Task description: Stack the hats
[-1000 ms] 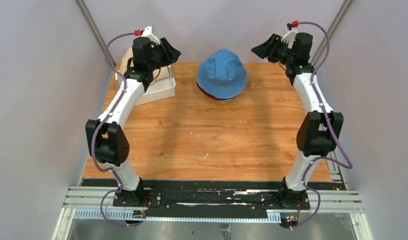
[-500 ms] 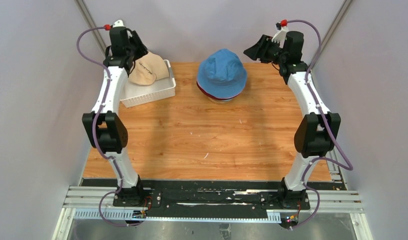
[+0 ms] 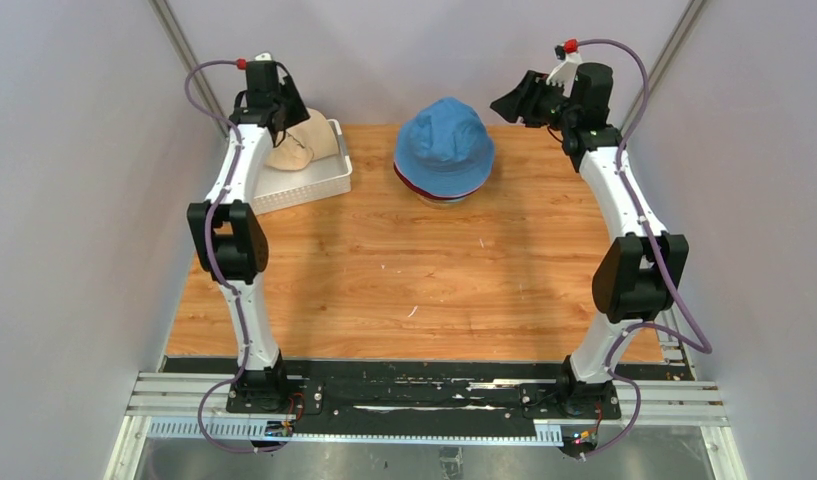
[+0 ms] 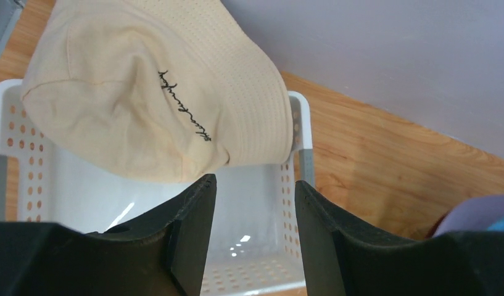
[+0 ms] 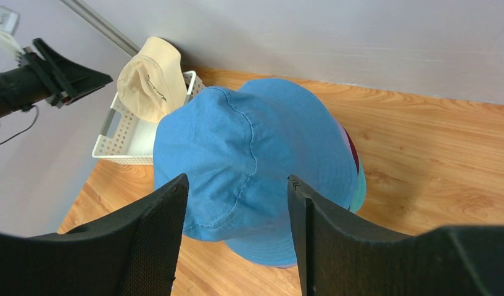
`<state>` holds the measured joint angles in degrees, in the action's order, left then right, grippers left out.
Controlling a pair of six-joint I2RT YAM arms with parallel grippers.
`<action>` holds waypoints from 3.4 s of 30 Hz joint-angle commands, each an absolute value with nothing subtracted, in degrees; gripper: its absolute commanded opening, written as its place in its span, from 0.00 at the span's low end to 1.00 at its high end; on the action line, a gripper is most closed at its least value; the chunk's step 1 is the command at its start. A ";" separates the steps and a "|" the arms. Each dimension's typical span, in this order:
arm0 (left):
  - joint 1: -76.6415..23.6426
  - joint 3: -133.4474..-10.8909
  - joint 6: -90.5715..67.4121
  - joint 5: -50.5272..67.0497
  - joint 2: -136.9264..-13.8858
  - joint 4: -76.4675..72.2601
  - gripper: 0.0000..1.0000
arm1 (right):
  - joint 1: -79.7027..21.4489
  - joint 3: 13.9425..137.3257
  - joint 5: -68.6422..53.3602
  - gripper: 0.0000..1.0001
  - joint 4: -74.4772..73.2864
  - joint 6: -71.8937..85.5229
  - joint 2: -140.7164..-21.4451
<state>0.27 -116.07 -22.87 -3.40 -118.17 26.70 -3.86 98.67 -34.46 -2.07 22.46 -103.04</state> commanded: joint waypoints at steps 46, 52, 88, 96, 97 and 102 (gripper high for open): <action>15.73 -111.03 -33.17 9.79 -133.35 10.73 0.65 | -4.04 93.08 -37.62 0.56 1.48 22.96 -99.49; 15.73 -110.43 -33.07 9.48 -133.83 8.79 0.40 | -4.04 92.94 -37.71 0.55 1.67 23.11 -99.58; 4.32 -106.54 -43.45 27.77 -97.38 -0.82 0.00 | -5.75 95.51 -43.50 0.54 6.35 26.98 -96.77; 0.84 -108.50 -53.73 33.80 -95.63 -10.71 0.00 | -7.19 93.63 -48.78 0.54 16.11 35.39 -96.62; 0.35 -108.73 -55.15 34.47 -95.70 -12.30 0.00 | -7.46 93.29 -49.55 0.54 17.61 36.71 -96.66; -3.29 -111.45 -56.52 34.05 -96.37 -13.27 0.00 | -8.93 91.54 -51.92 0.54 25.33 42.71 -97.32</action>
